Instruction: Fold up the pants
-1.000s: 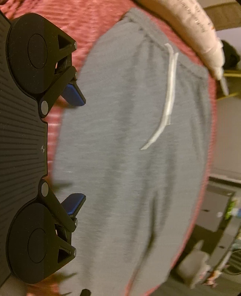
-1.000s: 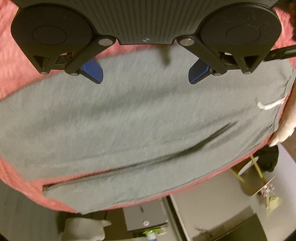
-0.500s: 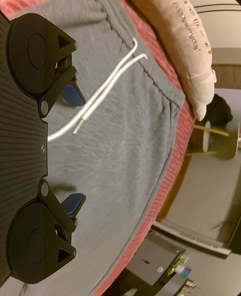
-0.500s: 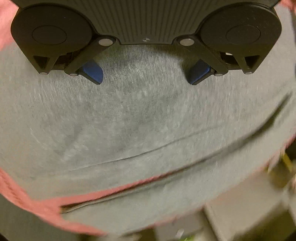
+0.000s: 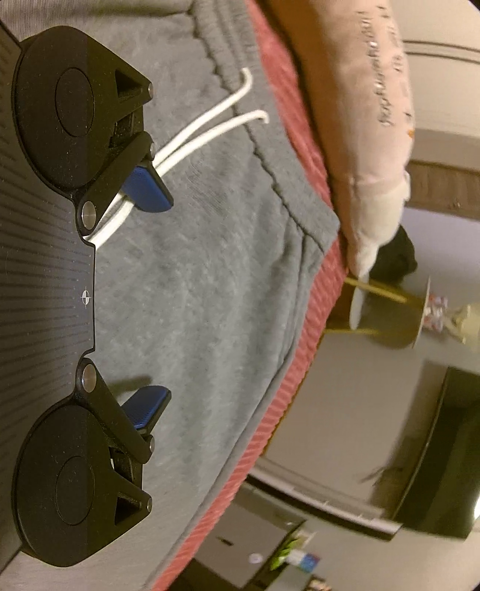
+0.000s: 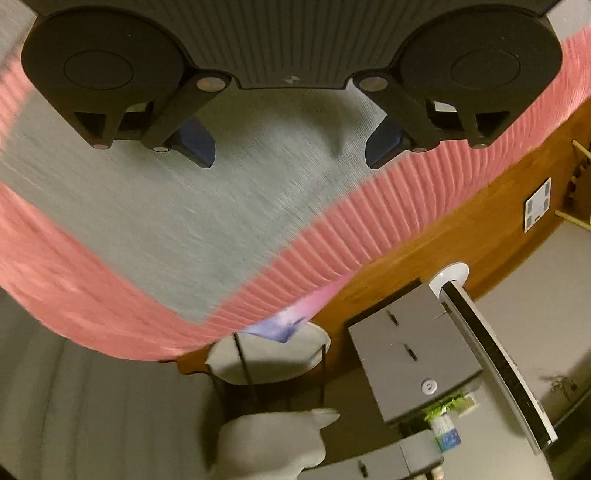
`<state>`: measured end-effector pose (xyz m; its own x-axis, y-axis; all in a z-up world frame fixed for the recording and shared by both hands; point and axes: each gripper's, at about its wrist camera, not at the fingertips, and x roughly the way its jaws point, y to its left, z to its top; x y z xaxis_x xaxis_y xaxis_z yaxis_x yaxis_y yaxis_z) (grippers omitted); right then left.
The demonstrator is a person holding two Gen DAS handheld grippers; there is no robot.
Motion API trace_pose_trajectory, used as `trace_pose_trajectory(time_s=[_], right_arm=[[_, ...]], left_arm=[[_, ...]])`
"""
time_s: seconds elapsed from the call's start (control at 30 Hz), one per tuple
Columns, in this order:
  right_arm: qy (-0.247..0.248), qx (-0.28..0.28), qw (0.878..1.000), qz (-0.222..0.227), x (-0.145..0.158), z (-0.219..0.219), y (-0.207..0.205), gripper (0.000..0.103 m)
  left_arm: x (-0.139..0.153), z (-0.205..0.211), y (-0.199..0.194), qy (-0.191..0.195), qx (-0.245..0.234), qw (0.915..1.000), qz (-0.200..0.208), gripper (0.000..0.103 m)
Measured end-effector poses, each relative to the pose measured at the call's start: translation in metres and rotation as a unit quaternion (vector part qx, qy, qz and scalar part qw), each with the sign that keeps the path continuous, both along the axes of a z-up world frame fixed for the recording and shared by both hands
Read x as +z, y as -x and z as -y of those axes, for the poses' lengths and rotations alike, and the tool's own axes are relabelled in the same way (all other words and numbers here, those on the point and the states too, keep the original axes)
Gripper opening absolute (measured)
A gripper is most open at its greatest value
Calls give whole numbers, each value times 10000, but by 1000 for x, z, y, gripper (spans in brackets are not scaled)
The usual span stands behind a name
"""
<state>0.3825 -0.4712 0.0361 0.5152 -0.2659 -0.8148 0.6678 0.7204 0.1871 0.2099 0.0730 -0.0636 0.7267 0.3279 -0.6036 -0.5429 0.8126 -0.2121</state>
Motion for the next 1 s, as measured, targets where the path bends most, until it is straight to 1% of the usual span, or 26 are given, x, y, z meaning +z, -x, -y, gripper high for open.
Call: trace_pose_trajectory(time_s=[0.03,0.1,0.13,0.2,0.23,0.27,0.33,0.37,0.43,0.5,0.57,0.63,0.67,0.73,0.77,0.8,0.83,0.87,0.9,0.93,1.0], right_arm=[[3,-110,9998,-156,-8,4,-13,90],[-335,-450,9975,-427,-21,3,-30,90],[-337,-532,9966,-538,-25,3,-38,91],[-26,-538,9964,-660,-32,-2,-43,89],[103,-544,9963,-662,-32,-4,-42,81],[232,-579,9960,-646,-29,-6,-36,74],[441,-541,9958,-597,-23,-10,-26,33],[392,-468,9971,-461,-20,-9,-16,13],[256,-466,9985,-92,-11,-5,14,11],[310,-303,9984,367,1,-11,50,11],[387,-86,9964,754,12,-21,98,10],[281,-60,9928,1163,13,-32,158,9],[256,-98,9914,1277,10,-37,188,6],[211,-295,9887,1451,0,-48,250,3],[207,-480,9886,1412,-10,-52,281,2],[266,-583,9896,1288,-19,-54,300,2],[268,-615,9914,1125,-30,-53,314,3],[42,-724,9916,1074,-41,-48,329,6],[-255,-766,9899,1168,-48,-41,337,6],[-541,-784,9865,1333,-50,-35,342,6],[-889,-792,9751,1873,-46,-22,346,11]], left_arm=[[-3,0,-2,-40,15,10000,7,103],[-8,5,-8,-260,-20,9996,-122,103],[-10,10,-13,-440,-44,9987,-265,103],[-10,17,-19,-694,-100,9963,-496,103],[-10,17,-20,-697,-125,9962,-510,103],[-10,14,-18,-601,-133,9970,-459,103],[-11,7,-14,-384,-175,9985,-337,103],[-9,5,-13,-325,-223,9987,-321,103],[-7,2,-12,-287,-369,9982,-369,103],[-4,0,-8,-173,-431,9985,-292,103],[1,-7,0,196,-471,9987,2,103],[7,-13,7,668,-603,9955,285,103],[10,-16,9,871,-693,9930,392,102],[15,-18,14,1210,-895,9867,623,94],[18,-18,15,1326,-994,9838,688,92],[19,-18,15,1454,-1090,9806,735,91],[20,-18,13,1625,-1217,9762,766,91],[20,-19,9,1802,-1353,9715,733,91],[20,-19,4,1999,-1473,9663,681,91],[20,-21,-2,2204,-1573,9605,638,90],[24,-24,-14,2471,-1686,9522,610,89]])
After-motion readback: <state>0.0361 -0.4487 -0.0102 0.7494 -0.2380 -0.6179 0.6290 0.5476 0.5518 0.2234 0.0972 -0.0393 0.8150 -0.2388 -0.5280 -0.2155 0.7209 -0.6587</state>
